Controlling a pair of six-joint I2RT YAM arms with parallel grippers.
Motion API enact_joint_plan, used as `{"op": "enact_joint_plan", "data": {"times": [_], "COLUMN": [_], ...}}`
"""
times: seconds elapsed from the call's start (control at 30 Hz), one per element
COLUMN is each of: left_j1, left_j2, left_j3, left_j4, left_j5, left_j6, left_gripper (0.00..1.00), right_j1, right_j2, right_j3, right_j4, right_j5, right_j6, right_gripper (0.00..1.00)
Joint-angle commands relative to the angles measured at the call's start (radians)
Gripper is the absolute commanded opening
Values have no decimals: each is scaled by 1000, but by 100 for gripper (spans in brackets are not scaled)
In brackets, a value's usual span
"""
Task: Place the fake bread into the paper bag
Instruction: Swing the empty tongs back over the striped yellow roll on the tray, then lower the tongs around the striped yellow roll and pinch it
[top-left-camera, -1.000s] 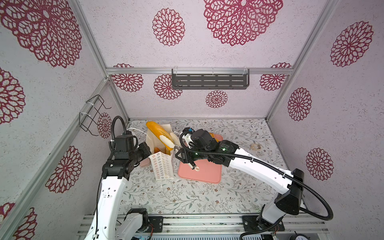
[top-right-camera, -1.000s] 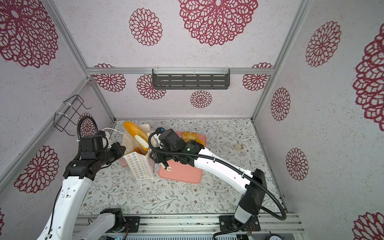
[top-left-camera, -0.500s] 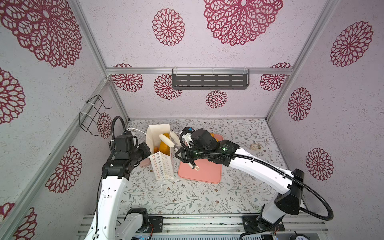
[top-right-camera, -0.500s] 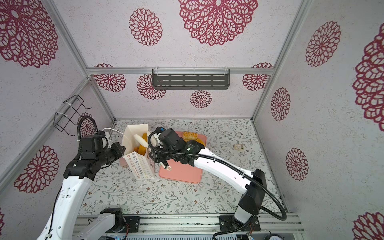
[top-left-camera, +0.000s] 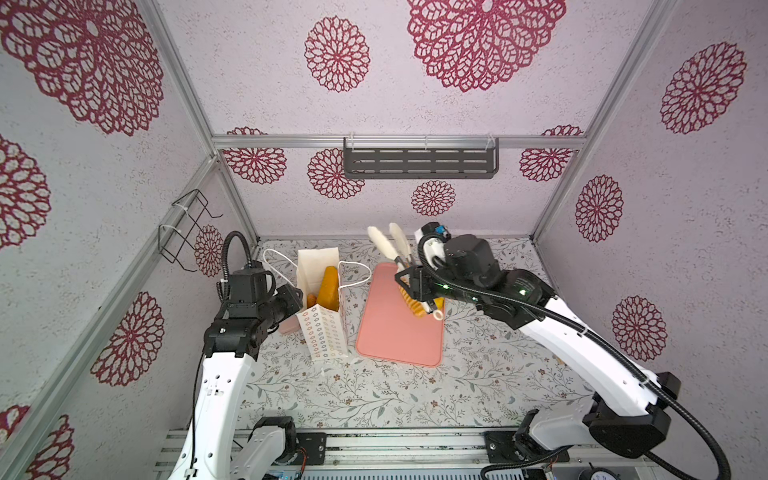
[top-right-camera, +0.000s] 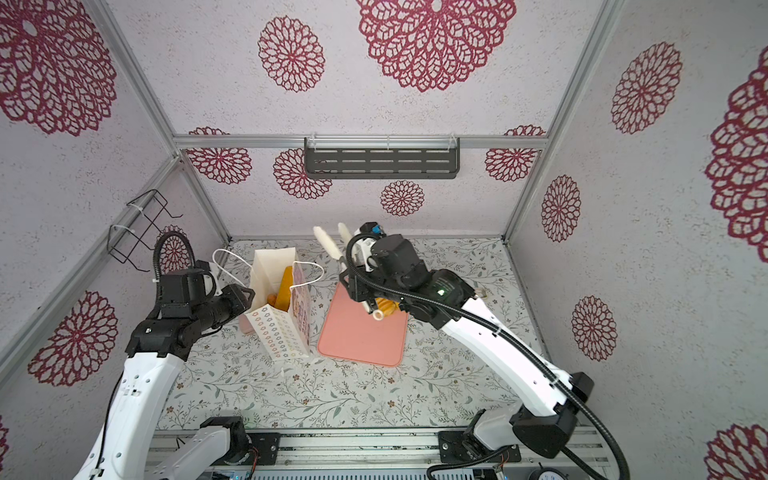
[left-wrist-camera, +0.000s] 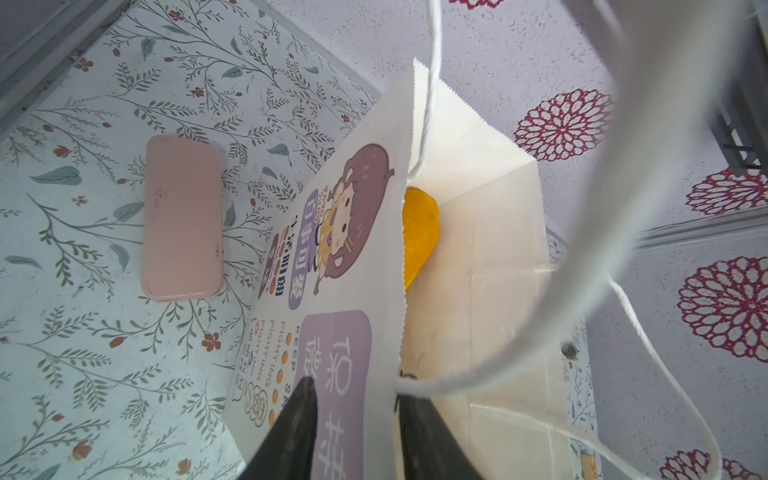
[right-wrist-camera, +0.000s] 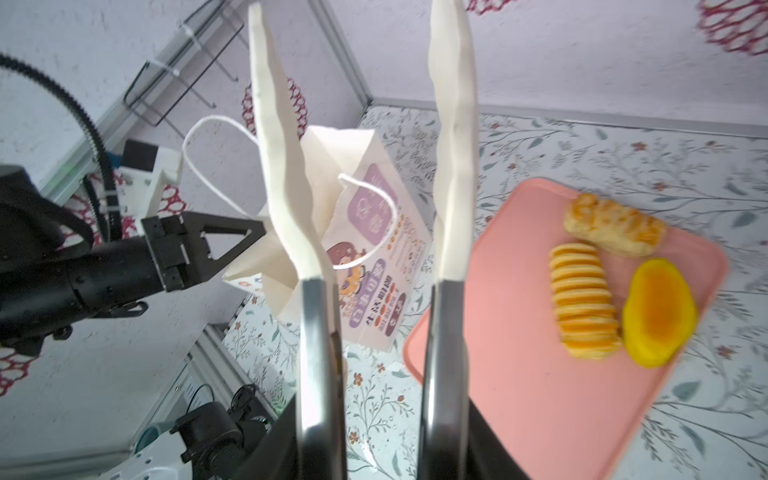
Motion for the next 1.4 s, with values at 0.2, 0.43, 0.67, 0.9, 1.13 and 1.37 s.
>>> {"op": "enact_joint_plan", "data": {"times": [0.2,0.43,0.67,0.9,1.13,1.37], "left_j1": [6,6,6,6,6,6], "left_j2": [17,30,-8,-40,-67,-81], "left_j3": [56,70,72,86,96,82], "left_j4": [0,-4,-31,-68,-100,-98], "left_j5": [0,17,4,-6,-26,-33], "left_j6": [6,18,30,43,52,52], "left_gripper": [51,58,74,83,85,85], "right_j1": [-221,-297,-298,-297,-295,-286], "right_j2": [-123,-23,127,250,338,409], "right_j3": [-206,-314,-287,-211,-163,-127], "right_j4": [-69,-65,-89,-114,-127,-154], "right_j5": [-15,-77,-67,-86,-89,-65], "right_j6": [-91,-165,-236,-271,-287,-297], "right_gripper": [45,46,47,53,59,62]}}
